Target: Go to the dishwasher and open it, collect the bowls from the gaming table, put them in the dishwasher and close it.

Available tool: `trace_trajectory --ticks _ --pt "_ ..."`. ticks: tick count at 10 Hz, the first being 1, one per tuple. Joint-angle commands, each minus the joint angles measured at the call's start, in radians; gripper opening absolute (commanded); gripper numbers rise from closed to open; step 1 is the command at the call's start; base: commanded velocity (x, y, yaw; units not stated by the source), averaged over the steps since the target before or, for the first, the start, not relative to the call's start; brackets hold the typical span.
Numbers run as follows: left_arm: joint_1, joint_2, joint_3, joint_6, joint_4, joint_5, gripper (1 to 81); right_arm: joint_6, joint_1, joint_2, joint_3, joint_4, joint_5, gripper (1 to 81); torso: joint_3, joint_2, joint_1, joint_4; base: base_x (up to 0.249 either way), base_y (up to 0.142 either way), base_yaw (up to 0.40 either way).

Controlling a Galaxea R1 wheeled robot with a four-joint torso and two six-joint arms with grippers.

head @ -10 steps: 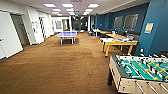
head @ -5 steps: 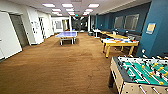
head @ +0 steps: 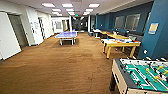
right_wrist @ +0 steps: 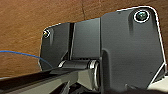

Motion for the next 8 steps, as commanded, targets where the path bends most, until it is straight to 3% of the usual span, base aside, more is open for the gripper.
trace_trajectory --ticks 1,8 --pt "-0.049 0.005 0.001 0.002 -0.007 0.049 81.1 0.001 0.045 -0.002 0.013 -0.011 -0.036 81.1 0.000 0.000 0.000 0.000 0.175 0.000 0.000" --pt "-0.047 0.012 0.001 0.002 -0.027 0.049 81.1 0.000 0.040 -0.005 0.014 -0.012 -0.036 81.1 0.000 0.000 0.000 0.000 0.191 0.000 0.000"
